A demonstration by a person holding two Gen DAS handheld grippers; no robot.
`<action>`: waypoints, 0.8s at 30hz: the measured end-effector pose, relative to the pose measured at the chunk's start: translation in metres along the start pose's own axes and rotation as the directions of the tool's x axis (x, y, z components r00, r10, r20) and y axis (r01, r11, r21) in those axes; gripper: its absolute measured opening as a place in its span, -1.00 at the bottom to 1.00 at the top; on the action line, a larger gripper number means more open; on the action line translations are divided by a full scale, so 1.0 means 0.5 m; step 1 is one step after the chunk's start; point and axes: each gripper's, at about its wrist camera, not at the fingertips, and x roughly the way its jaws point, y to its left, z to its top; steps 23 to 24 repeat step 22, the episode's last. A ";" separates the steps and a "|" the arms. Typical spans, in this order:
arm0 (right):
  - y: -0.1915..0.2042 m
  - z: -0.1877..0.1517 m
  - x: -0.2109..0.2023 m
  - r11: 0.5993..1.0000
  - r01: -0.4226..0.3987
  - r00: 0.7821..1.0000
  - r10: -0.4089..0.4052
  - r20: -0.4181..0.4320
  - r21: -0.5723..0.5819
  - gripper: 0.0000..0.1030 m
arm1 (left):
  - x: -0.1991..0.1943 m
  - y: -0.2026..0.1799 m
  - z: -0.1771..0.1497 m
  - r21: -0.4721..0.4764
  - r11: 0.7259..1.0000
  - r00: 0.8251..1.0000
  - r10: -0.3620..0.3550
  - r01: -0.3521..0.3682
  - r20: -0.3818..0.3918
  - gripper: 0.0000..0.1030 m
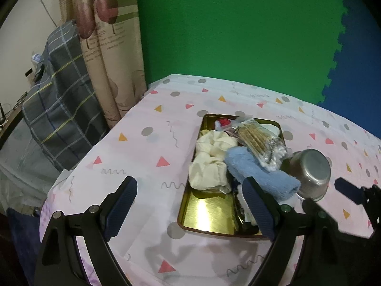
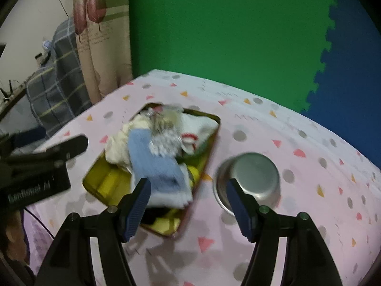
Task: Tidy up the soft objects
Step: 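Withdraw the right gripper from the tin tray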
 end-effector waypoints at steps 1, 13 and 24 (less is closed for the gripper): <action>-0.002 -0.008 -0.006 1.000 0.000 1.000 0.000 -0.001 0.002 0.31 | -0.002 -0.003 0.000 0.002 1.000 1.000 -0.006 0.006 0.002 0.71; 0.011 -0.056 -0.017 1.000 -0.021 0.999 0.021 -0.034 -0.011 0.31 | -0.006 -0.033 -0.006 0.028 0.999 0.999 -0.039 0.039 0.006 0.72; 0.023 -0.057 -0.013 0.999 -0.020 0.999 0.019 -0.030 -0.031 0.31 | -0.001 -0.037 -0.007 0.027 0.998 0.999 -0.052 0.052 -0.003 0.75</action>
